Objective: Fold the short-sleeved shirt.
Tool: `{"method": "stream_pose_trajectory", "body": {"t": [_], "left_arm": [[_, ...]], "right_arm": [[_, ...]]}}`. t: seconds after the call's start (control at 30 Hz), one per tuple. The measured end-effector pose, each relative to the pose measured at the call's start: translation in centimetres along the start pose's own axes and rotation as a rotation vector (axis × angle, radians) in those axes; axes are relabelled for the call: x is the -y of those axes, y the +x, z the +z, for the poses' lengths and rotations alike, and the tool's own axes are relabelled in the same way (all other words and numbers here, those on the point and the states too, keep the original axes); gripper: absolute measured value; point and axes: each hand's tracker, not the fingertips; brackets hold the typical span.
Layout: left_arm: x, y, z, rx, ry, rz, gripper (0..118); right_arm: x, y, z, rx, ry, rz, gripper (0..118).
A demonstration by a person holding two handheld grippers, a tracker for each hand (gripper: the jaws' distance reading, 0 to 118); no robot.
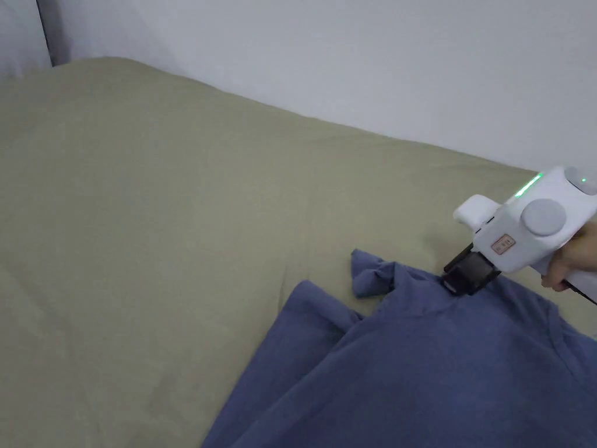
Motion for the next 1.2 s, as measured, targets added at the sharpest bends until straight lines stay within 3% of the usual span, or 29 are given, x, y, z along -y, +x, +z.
{"method": "stream_pose_trajectory", "body": {"t": [0.03,0.07,0.1,0.13,0.17,0.27,0.33,0.43,0.53,0.73,0.8,0.9,1.2], "left_arm": [[0.0,0.0,0.0,0.002,-0.001,0.002,1],[0.0,0.0,0.0,0.002,-0.001,0.002,1],[0.0,0.0,0.0,0.003,0.0,0.002,1],[0.0,0.0,0.0,0.003,0.0,0.001,1],[0.0,0.0,0.0,0.002,-0.002,0.0,1],[0.1,-0.3,0.1,0.009,0.001,0.015,1],[0.0,-0.3,0.1,0.014,0.004,0.022,1],[-0.4,-0.2,0.8,0.019,0.021,0.031,1],[-1.0,-0.1,1.7,0.034,0.041,0.035,1],[-4.5,0.1,3.4,0.083,0.119,0.058,1],[-6.7,0.6,4.1,0.089,0.165,0.026,1],[-11.0,1.1,5.6,0.109,0.23,-0.006,1],[-30.0,3.7,11.3,0.083,0.381,-0.206,0]], "right_arm": [[0.2,0.1,-0.1,-0.048,0.006,-0.049,60],[0.3,0.1,0.0,-0.098,0.017,-0.11,26],[0.6,0.0,0.1,-0.175,0.06,-0.152,4],[1.0,-0.6,0.4,-0.161,0.101,-0.143,4],[1.1,-1.3,0.9,-0.065,0.107,-0.104,4],[1.8,-3.0,3.5,-0.093,0.084,-0.104,3],[2.1,-2.8,6.1,-0.053,0.154,-0.162,3],[3.3,-2.0,10.4,-0.088,0.266,-0.281,3],[4.1,-1.0,14.3,-0.004,0.319,-0.288,4],[5.8,1.3,21.4,0.079,0.448,-0.434,4],[6.5,1.4,23.6,0.135,0.497,-0.446,4],[7.2,2.6,26.4,0.169,0.516,-0.53,4],[9.8,6.4,36.3,0.394,0.673,-0.596,4]]}}
